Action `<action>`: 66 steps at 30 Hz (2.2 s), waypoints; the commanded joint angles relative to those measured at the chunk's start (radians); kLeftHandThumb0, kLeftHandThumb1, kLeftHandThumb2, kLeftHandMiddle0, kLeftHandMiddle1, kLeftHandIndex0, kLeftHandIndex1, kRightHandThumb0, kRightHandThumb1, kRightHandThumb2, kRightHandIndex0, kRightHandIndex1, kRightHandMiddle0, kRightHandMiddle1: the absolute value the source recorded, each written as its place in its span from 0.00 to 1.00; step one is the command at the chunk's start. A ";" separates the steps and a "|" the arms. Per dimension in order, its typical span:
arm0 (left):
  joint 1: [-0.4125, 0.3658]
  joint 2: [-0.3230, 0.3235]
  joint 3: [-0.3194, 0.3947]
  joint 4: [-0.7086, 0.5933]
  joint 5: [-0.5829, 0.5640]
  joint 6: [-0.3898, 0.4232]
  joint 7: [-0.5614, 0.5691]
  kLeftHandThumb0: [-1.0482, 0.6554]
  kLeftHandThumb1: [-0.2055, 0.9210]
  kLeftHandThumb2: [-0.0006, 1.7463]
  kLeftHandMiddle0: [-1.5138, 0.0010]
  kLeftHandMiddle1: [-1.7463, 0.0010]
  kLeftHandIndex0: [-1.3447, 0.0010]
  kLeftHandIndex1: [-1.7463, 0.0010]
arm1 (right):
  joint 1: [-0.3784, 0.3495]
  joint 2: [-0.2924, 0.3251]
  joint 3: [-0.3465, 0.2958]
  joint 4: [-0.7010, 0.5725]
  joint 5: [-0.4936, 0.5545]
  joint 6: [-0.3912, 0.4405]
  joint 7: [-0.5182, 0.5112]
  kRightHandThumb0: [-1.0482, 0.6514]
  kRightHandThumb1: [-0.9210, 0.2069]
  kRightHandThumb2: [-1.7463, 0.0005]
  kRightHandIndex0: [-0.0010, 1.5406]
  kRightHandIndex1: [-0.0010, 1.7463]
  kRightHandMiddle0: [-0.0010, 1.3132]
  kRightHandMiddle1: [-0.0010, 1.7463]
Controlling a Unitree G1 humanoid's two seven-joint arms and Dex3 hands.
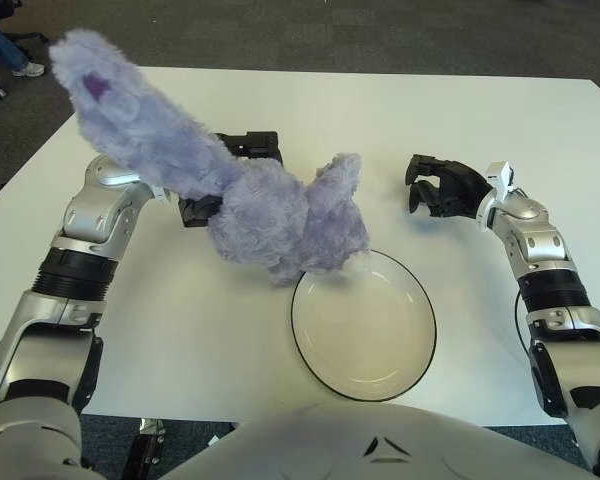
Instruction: Put the doll into the plate.
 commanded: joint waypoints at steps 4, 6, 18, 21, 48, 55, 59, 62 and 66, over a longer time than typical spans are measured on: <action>-0.373 -0.084 -0.590 0.607 0.733 -0.006 -0.200 0.61 0.50 0.67 0.62 0.08 0.60 0.08 | 0.128 0.019 0.058 -0.019 -0.071 0.092 -0.063 0.61 0.41 0.34 0.26 1.00 0.29 0.99; -0.376 -0.088 -0.592 0.625 0.738 -0.015 -0.203 0.61 0.49 0.68 0.62 0.07 0.59 0.09 | 0.128 0.023 0.044 -0.012 -0.046 0.106 -0.051 0.61 0.41 0.35 0.27 0.99 0.30 0.98; -0.426 -0.138 -0.601 0.764 0.774 -0.082 -0.211 0.61 0.48 0.69 0.62 0.07 0.59 0.09 | 0.130 0.023 0.041 -0.020 -0.038 0.120 -0.051 0.61 0.39 0.38 0.28 0.96 0.31 0.96; -0.438 -0.152 -0.598 0.802 0.786 -0.102 -0.211 0.61 0.48 0.69 0.62 0.07 0.59 0.09 | 0.131 0.023 0.041 -0.022 -0.037 0.122 -0.053 0.61 0.39 0.38 0.28 0.96 0.31 0.96; -0.056 -0.510 -0.025 0.304 0.065 -0.882 0.081 0.14 0.97 0.32 0.94 0.80 0.99 0.73 | 0.123 0.007 0.082 -0.060 -0.091 0.109 -0.092 0.61 0.40 0.35 0.26 1.00 0.29 0.99; -0.031 -0.573 0.062 0.361 0.023 -0.969 0.154 0.12 1.00 0.30 0.78 0.69 1.00 0.48 | 0.130 0.006 0.068 -0.074 -0.068 0.152 -0.077 0.61 0.36 0.41 0.27 0.96 0.30 0.96; -0.033 -0.576 0.098 0.428 0.047 -1.010 0.160 0.11 1.00 0.26 0.80 0.43 1.00 0.37 | 0.125 -0.014 0.088 -0.112 -0.087 0.201 -0.082 0.61 0.32 0.44 0.25 0.96 0.28 0.95; -0.047 -0.579 0.109 0.467 0.091 -1.036 0.177 0.09 1.00 0.25 0.83 0.32 1.00 0.33 | 0.128 -0.021 0.102 -0.119 -0.108 0.198 -0.090 0.61 0.35 0.40 0.24 0.98 0.27 0.98; -0.060 -0.595 0.119 0.502 0.102 -1.061 0.181 0.05 1.00 0.25 0.85 0.32 1.00 0.33 | 0.136 -0.018 0.106 -0.132 -0.130 0.185 -0.121 0.61 0.37 0.37 0.24 1.00 0.27 0.99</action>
